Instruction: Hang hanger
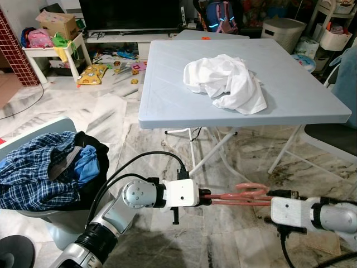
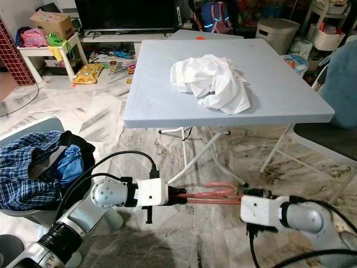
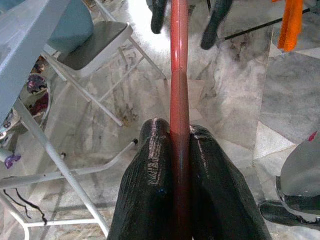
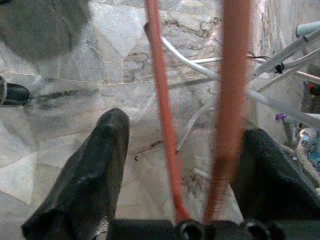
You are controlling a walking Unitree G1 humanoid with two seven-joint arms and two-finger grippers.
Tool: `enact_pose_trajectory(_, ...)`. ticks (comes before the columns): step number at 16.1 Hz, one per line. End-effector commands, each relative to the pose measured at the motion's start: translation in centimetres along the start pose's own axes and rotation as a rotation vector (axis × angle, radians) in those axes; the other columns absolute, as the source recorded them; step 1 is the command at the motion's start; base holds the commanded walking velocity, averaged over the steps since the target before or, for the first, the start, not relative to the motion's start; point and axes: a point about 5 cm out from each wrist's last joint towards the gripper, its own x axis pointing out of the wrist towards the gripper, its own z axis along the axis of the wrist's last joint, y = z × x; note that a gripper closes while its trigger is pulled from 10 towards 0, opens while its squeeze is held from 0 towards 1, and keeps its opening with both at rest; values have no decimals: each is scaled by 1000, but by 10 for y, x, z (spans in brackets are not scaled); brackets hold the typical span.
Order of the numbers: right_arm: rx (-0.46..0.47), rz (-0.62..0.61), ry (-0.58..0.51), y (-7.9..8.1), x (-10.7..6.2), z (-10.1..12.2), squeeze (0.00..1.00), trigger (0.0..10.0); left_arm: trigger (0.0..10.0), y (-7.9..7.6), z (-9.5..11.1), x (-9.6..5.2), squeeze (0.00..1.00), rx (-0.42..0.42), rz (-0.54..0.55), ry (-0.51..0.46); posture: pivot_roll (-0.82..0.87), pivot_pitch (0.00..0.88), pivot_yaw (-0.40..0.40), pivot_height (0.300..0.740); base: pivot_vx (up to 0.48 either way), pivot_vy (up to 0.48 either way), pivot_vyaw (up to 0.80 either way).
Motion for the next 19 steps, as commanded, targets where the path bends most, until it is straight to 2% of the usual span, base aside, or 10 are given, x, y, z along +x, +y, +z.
enact_pose_trajectory(1, -13, -15, -2, -6, -1, 1, 0, 0, 10000, 0, 2, 1, 0, 25, -11, -2, -5, 0, -10, 740, 0, 0, 0)
enact_pose_trajectory(6, -29, -38, -50, -16, 5, 12, 0, 0, 10000, -1, 4, 4, 0, 41, -19, -8, -6, 0, -13, 740, 0, 0, 0)
enact_pose_trajectory(13, -50, 74, 0, -10, -14, -4, 0, 0, 10000, -2, 2, 4, 0, 41, -13, -4, -14, 0, -18, 740, 0, 0, 0)
enact_pose_trajectory(19, -50, 88, -12, -11, -20, 0, 0, 0, 10000, -2, 2, 4, 0, 50, -21, -1, -18, 0, -14, 740, 0, 0, 0)
